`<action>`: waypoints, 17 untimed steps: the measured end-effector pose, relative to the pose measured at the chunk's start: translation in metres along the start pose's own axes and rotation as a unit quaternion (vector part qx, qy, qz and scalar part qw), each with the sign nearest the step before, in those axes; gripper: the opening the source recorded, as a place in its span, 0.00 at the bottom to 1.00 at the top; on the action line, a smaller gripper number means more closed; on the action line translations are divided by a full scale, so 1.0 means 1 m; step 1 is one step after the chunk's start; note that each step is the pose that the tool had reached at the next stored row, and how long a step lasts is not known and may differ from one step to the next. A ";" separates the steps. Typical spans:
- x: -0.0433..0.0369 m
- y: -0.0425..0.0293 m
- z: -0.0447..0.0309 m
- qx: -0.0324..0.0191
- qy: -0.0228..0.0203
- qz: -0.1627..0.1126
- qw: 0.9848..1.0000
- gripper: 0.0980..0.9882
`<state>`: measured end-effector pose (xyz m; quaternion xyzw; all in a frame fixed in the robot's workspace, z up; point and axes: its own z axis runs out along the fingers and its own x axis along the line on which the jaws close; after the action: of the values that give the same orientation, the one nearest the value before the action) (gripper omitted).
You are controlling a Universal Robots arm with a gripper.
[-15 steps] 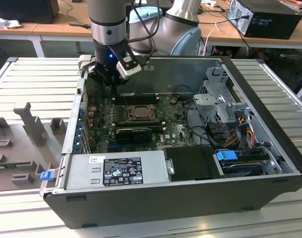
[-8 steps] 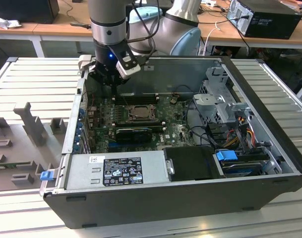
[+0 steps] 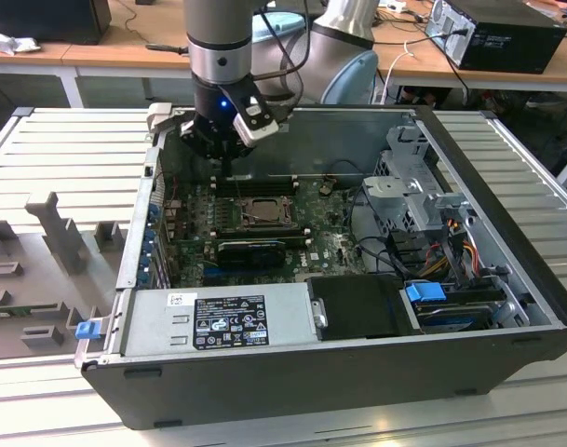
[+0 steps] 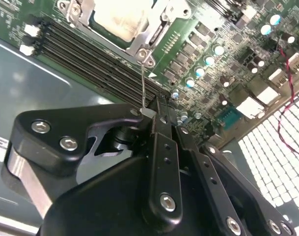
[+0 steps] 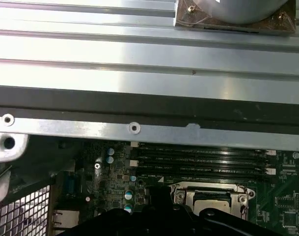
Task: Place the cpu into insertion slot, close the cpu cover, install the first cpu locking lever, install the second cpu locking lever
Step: 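Install the first cpu locking lever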
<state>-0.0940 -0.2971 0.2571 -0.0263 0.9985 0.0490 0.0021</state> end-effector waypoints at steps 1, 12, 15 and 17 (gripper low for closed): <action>-0.0034 -0.0002 0.0000 0.000 0.000 0.000 1.000 0.01; -0.0248 -0.0013 0.0002 0.000 0.001 0.000 1.000 0.01; -0.0306 -0.0016 0.0003 0.000 0.001 0.000 1.000 0.01; -0.0365 -0.0020 0.0005 0.000 0.001 0.000 1.000 0.01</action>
<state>-0.0574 -0.2971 0.2567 -0.0262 0.9985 0.0489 0.0014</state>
